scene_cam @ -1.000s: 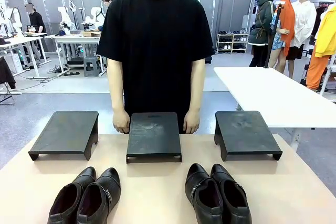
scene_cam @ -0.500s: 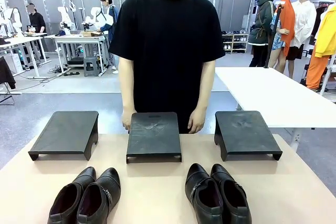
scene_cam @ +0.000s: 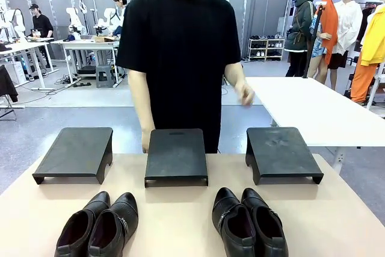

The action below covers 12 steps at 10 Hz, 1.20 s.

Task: Place the shoes on the stand as instructed by the person.
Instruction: Pick up one pair of Shoes and place it on the Shoes Stand indicated by the person.

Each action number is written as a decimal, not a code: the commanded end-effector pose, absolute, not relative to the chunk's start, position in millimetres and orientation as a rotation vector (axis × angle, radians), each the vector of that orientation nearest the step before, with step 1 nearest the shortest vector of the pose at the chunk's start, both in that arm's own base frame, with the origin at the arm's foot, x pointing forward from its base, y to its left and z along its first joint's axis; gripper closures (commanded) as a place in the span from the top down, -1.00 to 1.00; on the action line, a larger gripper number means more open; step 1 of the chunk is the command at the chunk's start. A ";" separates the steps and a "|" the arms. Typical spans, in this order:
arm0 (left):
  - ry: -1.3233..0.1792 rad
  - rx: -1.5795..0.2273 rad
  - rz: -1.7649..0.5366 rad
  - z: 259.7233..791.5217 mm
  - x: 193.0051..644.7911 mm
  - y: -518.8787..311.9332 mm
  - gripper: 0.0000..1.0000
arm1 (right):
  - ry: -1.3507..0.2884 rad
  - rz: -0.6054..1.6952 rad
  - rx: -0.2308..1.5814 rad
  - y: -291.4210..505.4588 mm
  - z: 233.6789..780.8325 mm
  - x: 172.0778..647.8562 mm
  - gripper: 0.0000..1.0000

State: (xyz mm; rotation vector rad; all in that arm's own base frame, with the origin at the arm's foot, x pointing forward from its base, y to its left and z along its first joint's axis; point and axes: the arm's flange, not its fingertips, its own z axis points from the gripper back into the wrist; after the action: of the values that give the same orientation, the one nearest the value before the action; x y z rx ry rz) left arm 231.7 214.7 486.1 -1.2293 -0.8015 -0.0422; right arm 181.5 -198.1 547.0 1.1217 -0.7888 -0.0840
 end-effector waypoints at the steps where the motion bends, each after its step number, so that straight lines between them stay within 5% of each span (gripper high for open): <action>1: -0.809 -1.234 -0.064 487.6 231.8 217.0 1.00 | -0.806 -0.063 1.125 -198.7 547.8 182.6 1.00; 12: -0.809 -1.234 -0.064 487.6 231.8 217.0 1.00 | -0.806 -0.063 1.125 -198.7 547.8 182.6 1.00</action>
State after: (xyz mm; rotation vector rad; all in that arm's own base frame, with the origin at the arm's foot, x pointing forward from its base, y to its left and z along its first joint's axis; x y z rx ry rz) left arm 231.6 214.6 486.2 -1.2294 -0.8009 -0.0426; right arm 181.7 -198.3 545.9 1.1285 -0.7876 -0.0814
